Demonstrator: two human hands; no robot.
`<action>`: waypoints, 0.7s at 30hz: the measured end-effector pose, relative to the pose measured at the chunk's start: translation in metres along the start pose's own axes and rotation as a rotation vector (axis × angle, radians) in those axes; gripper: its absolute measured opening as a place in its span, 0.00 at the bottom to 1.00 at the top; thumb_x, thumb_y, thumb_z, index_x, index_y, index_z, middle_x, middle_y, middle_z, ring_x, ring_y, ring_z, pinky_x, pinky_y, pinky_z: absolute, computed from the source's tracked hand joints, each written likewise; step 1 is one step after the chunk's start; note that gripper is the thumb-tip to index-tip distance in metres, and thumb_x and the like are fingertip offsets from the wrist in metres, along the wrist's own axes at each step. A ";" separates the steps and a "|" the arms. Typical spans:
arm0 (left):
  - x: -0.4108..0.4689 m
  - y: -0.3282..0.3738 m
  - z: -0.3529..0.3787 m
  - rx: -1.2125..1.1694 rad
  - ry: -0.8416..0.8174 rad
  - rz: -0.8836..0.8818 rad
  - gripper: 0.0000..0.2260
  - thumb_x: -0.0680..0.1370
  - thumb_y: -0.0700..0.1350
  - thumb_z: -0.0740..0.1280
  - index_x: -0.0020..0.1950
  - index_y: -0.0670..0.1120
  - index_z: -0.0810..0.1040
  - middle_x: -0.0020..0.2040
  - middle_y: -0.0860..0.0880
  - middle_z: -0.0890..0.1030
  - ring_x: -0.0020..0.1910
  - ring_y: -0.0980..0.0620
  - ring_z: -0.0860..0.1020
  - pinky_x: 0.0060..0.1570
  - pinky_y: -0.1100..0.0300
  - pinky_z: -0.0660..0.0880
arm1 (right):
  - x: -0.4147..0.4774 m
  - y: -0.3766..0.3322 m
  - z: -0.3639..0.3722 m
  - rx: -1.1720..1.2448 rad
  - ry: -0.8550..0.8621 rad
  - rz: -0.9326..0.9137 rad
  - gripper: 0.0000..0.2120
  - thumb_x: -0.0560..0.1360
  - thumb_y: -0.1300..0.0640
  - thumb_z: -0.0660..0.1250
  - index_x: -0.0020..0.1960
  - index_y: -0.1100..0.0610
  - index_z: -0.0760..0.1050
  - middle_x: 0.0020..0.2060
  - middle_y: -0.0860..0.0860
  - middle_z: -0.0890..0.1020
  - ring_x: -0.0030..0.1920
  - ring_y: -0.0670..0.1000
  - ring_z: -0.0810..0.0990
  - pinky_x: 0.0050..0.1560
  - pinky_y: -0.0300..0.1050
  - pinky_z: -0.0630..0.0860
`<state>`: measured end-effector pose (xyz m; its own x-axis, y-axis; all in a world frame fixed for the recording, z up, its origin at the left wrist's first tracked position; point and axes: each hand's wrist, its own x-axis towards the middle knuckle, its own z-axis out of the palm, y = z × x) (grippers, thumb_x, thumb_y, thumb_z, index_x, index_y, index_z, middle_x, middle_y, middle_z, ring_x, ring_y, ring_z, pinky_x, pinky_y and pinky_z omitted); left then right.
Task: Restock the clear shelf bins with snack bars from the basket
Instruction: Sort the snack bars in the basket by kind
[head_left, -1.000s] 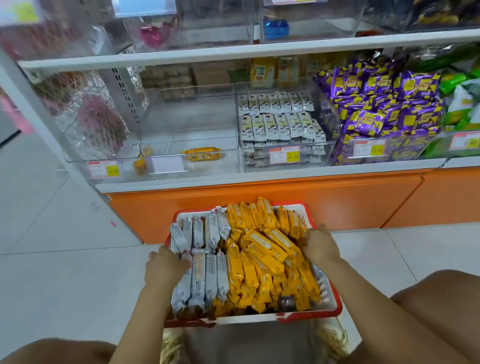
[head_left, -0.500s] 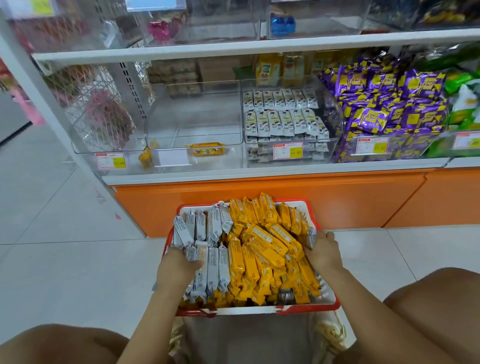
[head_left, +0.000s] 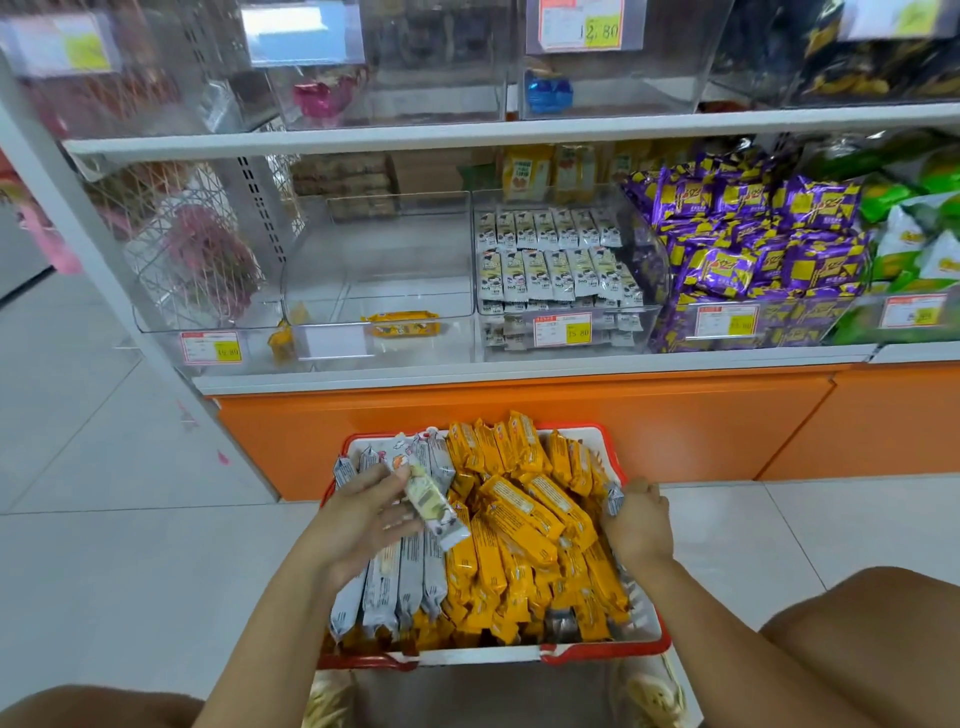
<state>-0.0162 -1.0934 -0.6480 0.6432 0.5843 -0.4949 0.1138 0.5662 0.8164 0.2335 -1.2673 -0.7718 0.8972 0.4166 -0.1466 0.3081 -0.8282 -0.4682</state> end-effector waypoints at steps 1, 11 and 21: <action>-0.002 0.002 0.004 -0.075 -0.062 -0.019 0.11 0.78 0.42 0.62 0.58 0.41 0.76 0.53 0.40 0.83 0.56 0.41 0.80 0.45 0.53 0.81 | -0.002 -0.004 -0.004 0.065 -0.006 0.032 0.15 0.75 0.57 0.67 0.56 0.64 0.71 0.53 0.61 0.77 0.54 0.61 0.76 0.47 0.49 0.73; 0.015 0.001 0.044 -0.101 -0.201 -0.071 0.18 0.72 0.45 0.65 0.59 0.37 0.76 0.51 0.38 0.82 0.50 0.43 0.81 0.45 0.53 0.81 | -0.006 -0.062 -0.105 0.820 -0.198 0.035 0.15 0.77 0.63 0.66 0.62 0.65 0.75 0.52 0.56 0.81 0.51 0.56 0.79 0.47 0.45 0.76; 0.036 0.015 0.100 0.090 -0.300 -0.031 0.24 0.71 0.46 0.68 0.63 0.35 0.73 0.58 0.37 0.80 0.53 0.43 0.80 0.55 0.48 0.78 | -0.020 -0.088 -0.106 0.986 -0.288 -0.001 0.07 0.70 0.57 0.75 0.45 0.57 0.79 0.44 0.54 0.84 0.41 0.46 0.83 0.36 0.34 0.78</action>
<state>0.0841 -1.1225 -0.6239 0.8318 0.3619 -0.4208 0.1947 0.5197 0.8319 0.2221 -1.2430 -0.6351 0.7468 0.5993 -0.2884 -0.2046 -0.2057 -0.9570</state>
